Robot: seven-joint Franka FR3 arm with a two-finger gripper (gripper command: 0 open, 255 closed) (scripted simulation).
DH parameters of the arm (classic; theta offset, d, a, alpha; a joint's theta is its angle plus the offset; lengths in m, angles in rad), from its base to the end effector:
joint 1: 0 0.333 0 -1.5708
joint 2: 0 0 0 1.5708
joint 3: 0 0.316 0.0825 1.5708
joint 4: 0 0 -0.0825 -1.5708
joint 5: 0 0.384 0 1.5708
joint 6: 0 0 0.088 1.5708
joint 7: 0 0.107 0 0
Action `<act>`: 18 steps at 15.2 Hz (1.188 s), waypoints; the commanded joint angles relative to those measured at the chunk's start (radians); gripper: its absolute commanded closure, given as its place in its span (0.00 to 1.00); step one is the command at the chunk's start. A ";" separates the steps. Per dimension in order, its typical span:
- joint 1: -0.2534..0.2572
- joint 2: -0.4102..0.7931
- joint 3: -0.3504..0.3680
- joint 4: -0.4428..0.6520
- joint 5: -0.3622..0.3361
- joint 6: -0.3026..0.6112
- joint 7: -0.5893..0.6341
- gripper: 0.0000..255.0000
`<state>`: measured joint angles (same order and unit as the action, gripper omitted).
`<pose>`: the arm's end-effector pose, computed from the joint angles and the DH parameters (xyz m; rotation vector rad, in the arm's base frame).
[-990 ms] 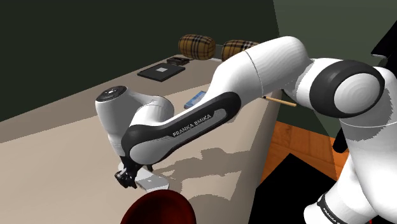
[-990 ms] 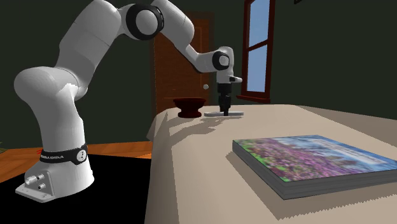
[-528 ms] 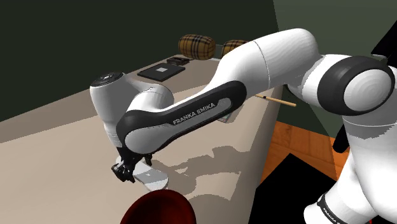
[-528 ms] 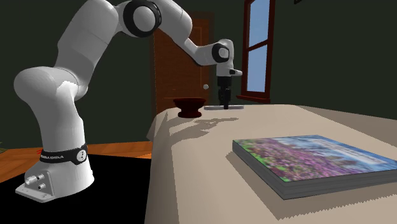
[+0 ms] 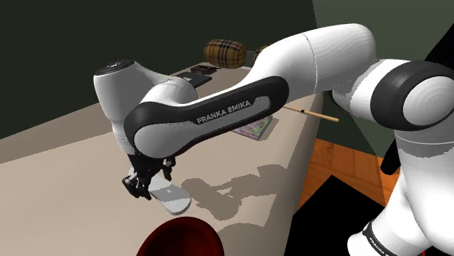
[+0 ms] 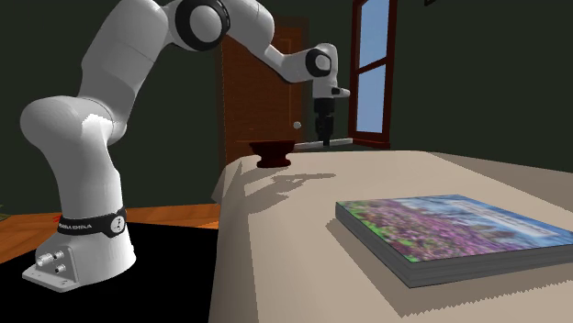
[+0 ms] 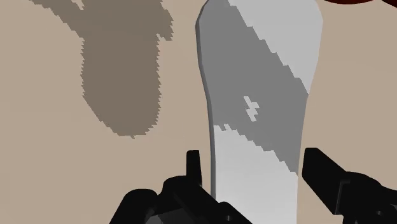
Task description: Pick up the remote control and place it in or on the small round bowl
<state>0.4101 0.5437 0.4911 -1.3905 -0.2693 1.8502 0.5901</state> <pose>0.4985 0.4904 0.4198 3.0774 0.5128 -0.0118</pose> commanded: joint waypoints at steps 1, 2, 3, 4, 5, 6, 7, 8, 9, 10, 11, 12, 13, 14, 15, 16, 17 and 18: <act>0.002 -0.003 0.002 0.023 0.003 -0.025 -0.003 1.00; 0.003 -0.005 0.002 0.034 0.004 -0.037 -0.005 1.00; 0.005 -0.006 0.003 0.046 0.005 -0.050 -0.006 1.00; 0.006 -0.008 0.004 0.057 0.006 -0.063 -0.007 1.00; 0.007 -0.009 0.004 0.069 0.007 -0.075 -0.009 1.00; 0.009 -0.010 0.005 0.082 0.008 -0.088 -0.010 1.00; 0.011 -0.010 0.005 0.095 0.009 -0.101 -0.011 1.00; 0.013 -0.010 0.006 0.108 0.009 -0.115 -0.012 1.00; 0.015 -0.010 0.006 0.122 0.010 -0.128 -0.013 1.00; 0.017 -0.010 0.007 0.137 0.010 -0.142 -0.015 1.00; 0.020 -0.009 0.007 0.151 0.010 -0.156 -0.016 1.00; 0.022 -0.008 0.007 0.167 0.010 -0.170 -0.017 1.00; 0.025 -0.007 0.007 0.183 0.010 -0.184 -0.018 1.00; 0.028 -0.005 0.007 0.200 0.009 -0.199 -0.019 1.00; 0.029 -0.004 0.007 0.206 0.009 -0.204 -0.019 1.00; 0.026 -0.038 0.016 0.153 0.020 -0.185 -0.004 1.00; 0.023 -0.069 0.024 0.105 0.030 -0.168 0.011 1.00; 0.022 -0.099 0.032 0.060 0.040 -0.152 0.026 1.00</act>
<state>0.4339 0.4737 0.5158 -1.2843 -0.2386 1.6800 0.6016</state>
